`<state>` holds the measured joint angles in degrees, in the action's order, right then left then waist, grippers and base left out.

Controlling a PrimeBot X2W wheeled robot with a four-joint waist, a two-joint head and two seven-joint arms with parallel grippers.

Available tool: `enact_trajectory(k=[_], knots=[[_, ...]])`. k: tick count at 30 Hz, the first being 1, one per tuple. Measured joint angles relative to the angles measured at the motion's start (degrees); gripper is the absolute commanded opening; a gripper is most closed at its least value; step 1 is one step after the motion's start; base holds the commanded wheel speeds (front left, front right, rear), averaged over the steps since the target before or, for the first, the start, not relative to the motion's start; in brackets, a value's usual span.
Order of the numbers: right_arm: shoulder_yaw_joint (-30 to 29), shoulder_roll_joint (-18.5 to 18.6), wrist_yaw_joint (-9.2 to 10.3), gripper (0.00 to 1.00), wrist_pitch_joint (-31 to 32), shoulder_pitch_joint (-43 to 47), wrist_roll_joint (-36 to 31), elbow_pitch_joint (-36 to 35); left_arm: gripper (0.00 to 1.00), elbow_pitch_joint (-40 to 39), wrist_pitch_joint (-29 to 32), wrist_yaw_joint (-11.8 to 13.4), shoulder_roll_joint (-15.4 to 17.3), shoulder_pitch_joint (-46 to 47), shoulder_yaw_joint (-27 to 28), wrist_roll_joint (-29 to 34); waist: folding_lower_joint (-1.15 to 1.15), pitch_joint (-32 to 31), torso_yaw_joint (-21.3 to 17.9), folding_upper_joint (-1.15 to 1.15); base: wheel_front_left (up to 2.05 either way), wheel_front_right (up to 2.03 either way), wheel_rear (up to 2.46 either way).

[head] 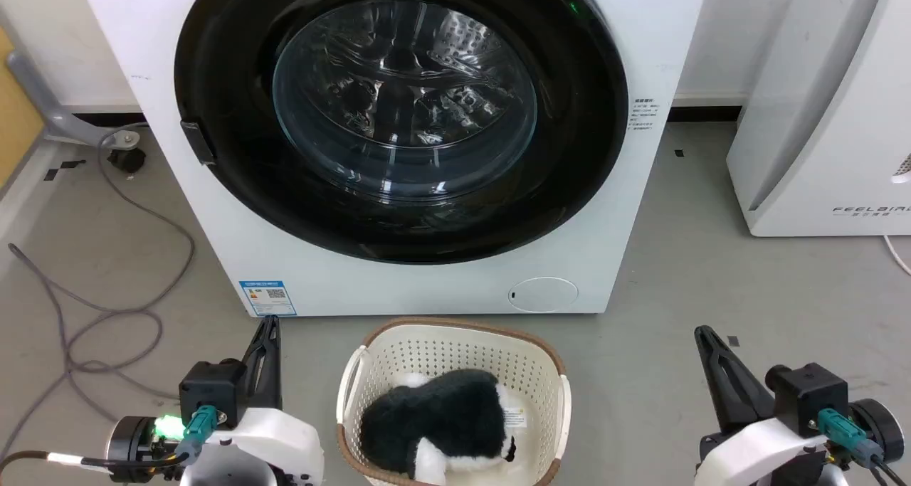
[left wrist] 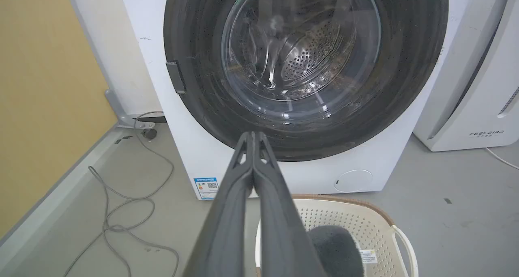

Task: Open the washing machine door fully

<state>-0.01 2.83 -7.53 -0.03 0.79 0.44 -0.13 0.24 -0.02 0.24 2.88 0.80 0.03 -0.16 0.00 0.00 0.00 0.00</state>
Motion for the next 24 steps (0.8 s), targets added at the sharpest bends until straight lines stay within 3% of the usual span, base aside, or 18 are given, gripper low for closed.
enact_trajectory(k=[18, 19, 24], knots=[[0.0, 0.0, -0.01, 0.0, 0.0, 0.0, 0.0, 0.0, 0.0, 0.0, 0.0, 0.0, 0.0, 0.0, 0.0, 0.0, 0.0, 0.0, 0.0, 0.0, 0.0, 0.0, 0.0], [0.0, 0.0, -0.01, 1.0, 0.0, 0.0, 0.0, 0.0, 1.0, 0.0, 0.0, 0.0, 0.0, 0.0, 0.0, 0.0, 0.0, 0.0, 0.0, 0.0, 0.0, 0.0, 0.0], [-0.1, 0.0, -0.01, 1.0, -0.1, 0.0, 0.3, 0.0, 1.0, 0.1, 0.0, 0.1, 0.0, 0.0, 0.0, 0.0, 0.0, 0.0, 0.0, 0.0, 0.0, 0.0, 0.0]])
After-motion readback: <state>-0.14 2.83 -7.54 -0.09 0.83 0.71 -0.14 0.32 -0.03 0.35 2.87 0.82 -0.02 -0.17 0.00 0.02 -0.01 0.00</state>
